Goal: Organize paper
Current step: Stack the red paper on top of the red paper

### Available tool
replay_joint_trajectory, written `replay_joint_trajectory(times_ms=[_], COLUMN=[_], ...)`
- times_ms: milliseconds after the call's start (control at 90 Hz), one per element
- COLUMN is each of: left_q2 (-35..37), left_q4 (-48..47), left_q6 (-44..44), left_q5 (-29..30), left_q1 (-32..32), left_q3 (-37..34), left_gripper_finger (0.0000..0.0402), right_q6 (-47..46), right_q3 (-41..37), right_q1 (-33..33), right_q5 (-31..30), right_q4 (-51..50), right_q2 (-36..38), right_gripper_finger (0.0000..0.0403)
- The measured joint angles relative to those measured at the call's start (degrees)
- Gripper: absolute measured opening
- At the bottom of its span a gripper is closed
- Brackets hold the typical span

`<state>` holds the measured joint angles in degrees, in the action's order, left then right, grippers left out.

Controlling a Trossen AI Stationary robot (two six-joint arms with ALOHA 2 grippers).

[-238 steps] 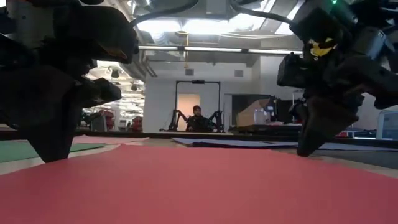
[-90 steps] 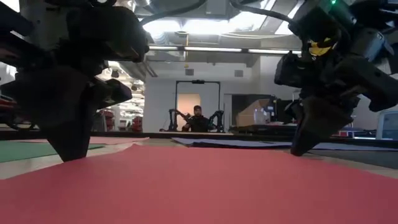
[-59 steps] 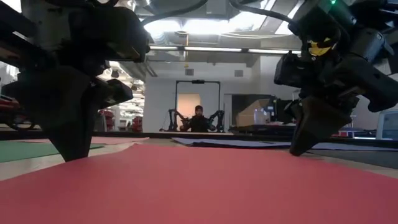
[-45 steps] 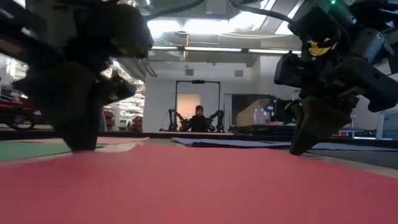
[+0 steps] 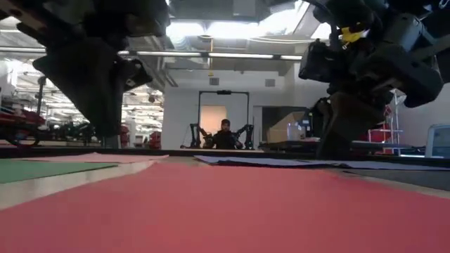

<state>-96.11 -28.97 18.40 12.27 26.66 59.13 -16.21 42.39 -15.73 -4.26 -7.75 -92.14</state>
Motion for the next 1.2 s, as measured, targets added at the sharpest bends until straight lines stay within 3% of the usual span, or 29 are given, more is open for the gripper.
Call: replay_joint_trajectory(times_ms=[167, 322, 478, 833, 1200], left_q2=[0.1, 0.0, -0.4, -8.7, -9.1], left_q4=[0.1, 2.5, 5.3, 7.7, 8.6], left_q6=[-1.3, -2.1, -3.2, -2.6, -2.1], left_q5=[7.9, 7.7, 3.0, 2.0, 2.6], left_q1=[-5.4, -13.0, -18.0, -15.9, -14.4], left_q3=[0.0, 0.0, 0.0, 0.0, 0.1], left_gripper_finger=[0.0000, 0.0000, 0.0000, 0.0000, 0.0000], right_q6=[0.2, 0.2, 0.2, 0.8, 1.6], right_q3=[0.0, 0.0, 0.0, 0.0, 0.0], right_q1=[0.0, 0.0, 0.0, 0.0, 0.0], right_q5=[-2.5, -2.8, -2.8, -2.9, -2.9], right_q4=[0.0, 0.0, -0.2, 0.0, 0.4], right_q2=[0.0, 0.0, 0.0, 0.0, 0.0], right_gripper_finger=[0.0000, 0.0000, 0.0000, 0.0000, 0.0000])
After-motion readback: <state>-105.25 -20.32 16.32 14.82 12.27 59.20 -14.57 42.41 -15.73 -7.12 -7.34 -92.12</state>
